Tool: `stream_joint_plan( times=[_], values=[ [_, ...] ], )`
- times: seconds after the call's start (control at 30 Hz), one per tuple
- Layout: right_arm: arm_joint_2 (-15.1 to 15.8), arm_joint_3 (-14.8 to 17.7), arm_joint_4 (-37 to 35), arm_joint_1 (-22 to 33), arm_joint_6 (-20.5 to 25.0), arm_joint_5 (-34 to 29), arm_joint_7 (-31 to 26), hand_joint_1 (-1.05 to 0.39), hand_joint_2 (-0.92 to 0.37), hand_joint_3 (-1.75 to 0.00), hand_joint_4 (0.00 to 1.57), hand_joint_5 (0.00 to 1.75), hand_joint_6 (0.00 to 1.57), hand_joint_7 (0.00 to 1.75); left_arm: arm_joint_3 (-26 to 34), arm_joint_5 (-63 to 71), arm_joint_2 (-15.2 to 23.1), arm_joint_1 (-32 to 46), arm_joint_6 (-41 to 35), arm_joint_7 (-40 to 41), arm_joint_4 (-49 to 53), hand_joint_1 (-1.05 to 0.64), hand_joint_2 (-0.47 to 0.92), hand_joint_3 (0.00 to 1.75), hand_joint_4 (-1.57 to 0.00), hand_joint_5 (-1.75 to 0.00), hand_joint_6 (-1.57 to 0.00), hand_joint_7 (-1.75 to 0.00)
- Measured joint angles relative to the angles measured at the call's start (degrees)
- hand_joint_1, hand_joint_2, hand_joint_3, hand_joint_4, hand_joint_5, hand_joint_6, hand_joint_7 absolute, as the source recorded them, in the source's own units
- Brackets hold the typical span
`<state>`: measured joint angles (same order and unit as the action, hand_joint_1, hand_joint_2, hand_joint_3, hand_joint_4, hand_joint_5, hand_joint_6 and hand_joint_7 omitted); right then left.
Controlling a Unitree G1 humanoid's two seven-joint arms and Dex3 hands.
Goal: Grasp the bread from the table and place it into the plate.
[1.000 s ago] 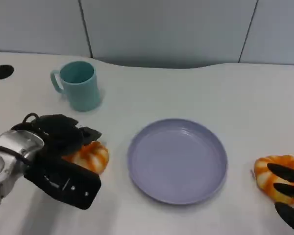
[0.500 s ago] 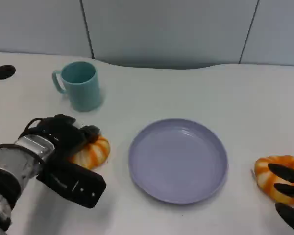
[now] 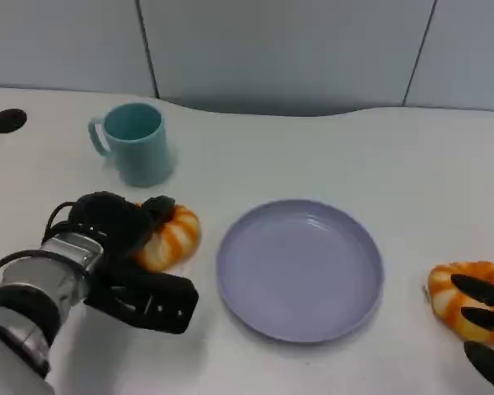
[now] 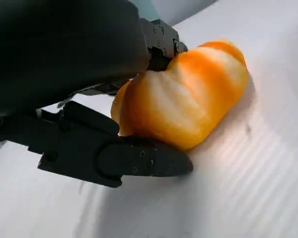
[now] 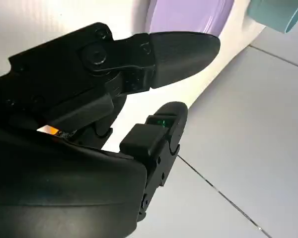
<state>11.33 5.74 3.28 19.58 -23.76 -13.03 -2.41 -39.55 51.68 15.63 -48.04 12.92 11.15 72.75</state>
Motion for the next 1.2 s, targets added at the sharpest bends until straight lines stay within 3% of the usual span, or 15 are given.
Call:
stream_joint_plan(
  times=[0.13,0.17,0.2,0.23,0.3,0.43,0.53,0.57,0.63,0.67,0.9,1.2],
  values=[
    [0.0,0.1,0.3,0.4,0.0,0.0,0.0,-0.39,-0.92,-0.38,0.95,0.02,0.78,0.0,1.4,-2.7,-0.1,0.0,1.2,0.0,0.5,-0.15,0.89,0.06,-0.47,-1.13,-0.48,-0.05],
    [0.0,0.1,0.4,0.4,0.0,0.0,0.0,-0.38,-0.92,-0.38,0.95,0.02,0.78,0.0,1.5,-2.8,-0.1,-0.1,1.3,0.0,0.5,-0.18,0.9,0.04,-0.44,-1.4,-0.61,-0.18],
    [0.0,0.1,0.5,0.4,0.0,0.0,0.0,-0.38,-0.92,-0.38,0.95,0.02,0.78,0.0,1.4,-2.8,-0.1,-0.1,1.5,0.4,0.5,-0.21,0.9,0.02,-0.5,-1.57,-0.65,-0.45],
    [0.0,0.1,0.6,0.5,0.0,0.0,0.0,-0.38,-0.92,-0.37,0.95,0.02,0.78,0.0,1.2,-2.6,-0.1,-0.1,2.0,1.6,0.6,-0.23,0.91,0.01,-0.57,-1.67,-0.56,-0.96],
    [0.0,0.1,1.0,0.7,0.1,0.0,0.0,-0.38,-0.92,-0.37,0.95,0.01,0.78,0.0,0.5,-2.3,-0.1,-0.1,2.7,4.2,0.6,-0.25,0.92,0.02,-0.68,-1.73,-0.53,-1.34],
    [0.0,0.2,1.4,0.7,0.1,-0.2,-0.2,-0.38,-0.92,-0.37,0.95,0.01,0.78,0.0,-0.1,-2.2,-0.1,-0.3,3.2,5.2,0.8,-0.26,0.92,0.08,-0.7,-1.75,-0.61,-1.21],
    [0.0,0.2,1.4,0.8,0.1,-0.2,-0.5,-0.38,-0.92,-0.37,0.94,0.01,0.78,0.0,0.7,-3.3,0.0,-0.3,4.4,5.2,0.9,-0.29,0.92,0.22,-0.67,-1.75,-0.48,-1.43],
    [0.0,0.2,1.4,0.8,0.1,-0.2,-0.5,-0.38,-0.92,-0.37,0.94,0.01,0.78,0.0,1.3,-4.2,0.0,-0.3,4.7,5.1,0.9,-0.28,0.92,0.25,-0.66,-1.75,-0.42,-1.58],
    [0.0,0.2,1.4,0.8,0.1,-0.3,-0.7,-0.38,-0.92,-0.37,0.94,0.01,0.78,0.0,2.6,-5.6,0.0,-0.3,5.2,4.8,0.9,-0.29,0.92,0.29,-0.66,-1.75,-0.4,-1.71],
    [0.0,0.2,1.4,0.8,0.1,-0.3,-0.7,-0.38,-0.92,-0.37,0.94,0.01,0.78,0.0,3.3,-6.5,0.0,-0.3,5.4,4.7,0.9,-0.29,0.92,0.26,-0.66,-1.75,-0.44,-1.66],
    [-0.1,0.2,1.7,0.7,0.6,-1.0,-1.0,-0.39,-0.92,-0.37,0.97,0.02,0.78,0.0,7.4,-10.1,2.3,-0.2,9.8,4.8,-1.1,-0.19,0.9,0.17,-0.67,-1.75,-0.42,-1.75],
    [-0.1,0.0,1.3,0.1,0.6,-1.0,-1.1,-0.38,-0.92,-0.37,0.96,0.02,0.78,0.0,12.3,-13.8,8.9,-0.6,23.6,6.7,-8.3,-0.2,0.9,0.16,-0.68,-1.75,-0.45,-1.75]
  ],
)
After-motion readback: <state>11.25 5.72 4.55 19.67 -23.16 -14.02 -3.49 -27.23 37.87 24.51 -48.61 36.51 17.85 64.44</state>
